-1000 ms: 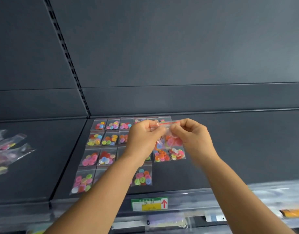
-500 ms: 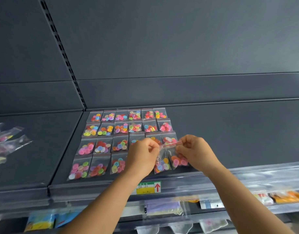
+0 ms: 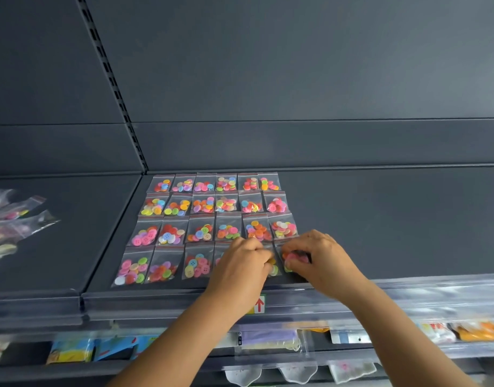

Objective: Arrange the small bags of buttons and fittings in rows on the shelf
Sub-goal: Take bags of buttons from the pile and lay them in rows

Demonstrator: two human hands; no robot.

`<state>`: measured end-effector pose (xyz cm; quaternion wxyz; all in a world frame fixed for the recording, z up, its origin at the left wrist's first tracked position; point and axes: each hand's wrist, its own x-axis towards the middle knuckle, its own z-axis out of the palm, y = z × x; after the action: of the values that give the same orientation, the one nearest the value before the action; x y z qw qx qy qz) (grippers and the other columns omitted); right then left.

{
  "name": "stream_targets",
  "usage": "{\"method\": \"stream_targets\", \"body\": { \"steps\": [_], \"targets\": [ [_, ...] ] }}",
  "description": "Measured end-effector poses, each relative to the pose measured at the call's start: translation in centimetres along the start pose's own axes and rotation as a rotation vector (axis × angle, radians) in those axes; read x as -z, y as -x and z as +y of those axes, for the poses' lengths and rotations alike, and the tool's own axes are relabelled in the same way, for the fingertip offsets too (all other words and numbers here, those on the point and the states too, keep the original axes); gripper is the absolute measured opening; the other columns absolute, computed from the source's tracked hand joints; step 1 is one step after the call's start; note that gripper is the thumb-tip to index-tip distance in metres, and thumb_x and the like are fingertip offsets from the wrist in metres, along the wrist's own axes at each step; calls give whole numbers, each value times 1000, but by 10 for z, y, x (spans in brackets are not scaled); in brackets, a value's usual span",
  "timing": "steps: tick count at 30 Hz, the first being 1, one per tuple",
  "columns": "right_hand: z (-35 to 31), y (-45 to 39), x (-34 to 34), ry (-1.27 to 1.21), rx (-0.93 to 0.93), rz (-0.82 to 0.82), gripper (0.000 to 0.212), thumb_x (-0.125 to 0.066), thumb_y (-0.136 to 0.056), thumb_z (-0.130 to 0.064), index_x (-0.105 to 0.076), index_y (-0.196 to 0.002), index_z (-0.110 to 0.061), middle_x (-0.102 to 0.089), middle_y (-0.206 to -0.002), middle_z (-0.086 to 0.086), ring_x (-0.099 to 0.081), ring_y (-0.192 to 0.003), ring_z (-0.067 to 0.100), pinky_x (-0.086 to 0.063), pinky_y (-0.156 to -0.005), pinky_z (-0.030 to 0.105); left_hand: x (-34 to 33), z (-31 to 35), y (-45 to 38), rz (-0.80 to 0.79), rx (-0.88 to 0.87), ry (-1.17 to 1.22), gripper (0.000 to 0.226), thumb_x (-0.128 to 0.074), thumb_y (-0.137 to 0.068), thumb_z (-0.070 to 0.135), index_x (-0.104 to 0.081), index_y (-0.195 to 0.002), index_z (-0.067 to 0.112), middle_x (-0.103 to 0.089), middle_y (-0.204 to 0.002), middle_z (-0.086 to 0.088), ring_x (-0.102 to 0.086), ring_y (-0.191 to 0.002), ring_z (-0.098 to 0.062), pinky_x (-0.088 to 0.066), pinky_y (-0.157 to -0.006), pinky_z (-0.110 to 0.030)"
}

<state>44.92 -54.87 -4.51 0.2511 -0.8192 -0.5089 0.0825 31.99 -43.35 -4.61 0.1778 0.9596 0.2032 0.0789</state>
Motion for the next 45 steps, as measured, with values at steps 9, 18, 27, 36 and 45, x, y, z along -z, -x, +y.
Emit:
{"method": "stream_targets", "body": {
  "steps": [9,18,27,36,45],
  "targets": [
    [-5,-6,2,54,-89,-71,41,-61,-86,-36,-57,-126,-28,-48,-125,-7,-43,-116,15,-38,-91,22,6,-2,-2,-53,-31,-59,35,-45,-98,29,-56,-129,17,-49,-132,7,-38,-121,-12,-38,-100,-30],
    [-12,-12,-1,154,-89,-169,61,-50,-90,-50,-36,-143,-25,-30,-147,-8,-30,-130,18,-29,-107,27,15,-2,-8,-174,-77,-155,45,-38,-101,30,-38,-143,14,-30,-151,1,-20,-141,-16,-14,-115,-32],
    [-21,-17,-1,227,-97,-146,59,-45,-90,-55,-34,-143,-30,-34,-145,-7,-29,-131,18,-28,-107,32,23,-3,-8,-144,-48,-158,40,-38,-100,33,-48,-134,15,-44,-139,3,-35,-128,-16,-21,-110,-31],
    [-58,-37,-8,260,15,-106,60,-47,-93,-49,-26,-145,-30,-27,-151,-9,-22,-139,17,-20,-113,33,44,-31,11,4,61,-183,52,-42,-98,40,-30,-146,22,-34,-146,6,-28,-135,-14,-20,-113,-29],
    [-152,-85,-52,214,138,-143,68,-43,-93,-52,-10,-149,-34,-17,-156,-9,-12,-145,17,-10,-118,38,96,-120,57,179,239,-188,58,-39,-98,43,-21,-150,25,-26,-153,9,-23,-140,-11,-15,-114,-25]
  ]
}}
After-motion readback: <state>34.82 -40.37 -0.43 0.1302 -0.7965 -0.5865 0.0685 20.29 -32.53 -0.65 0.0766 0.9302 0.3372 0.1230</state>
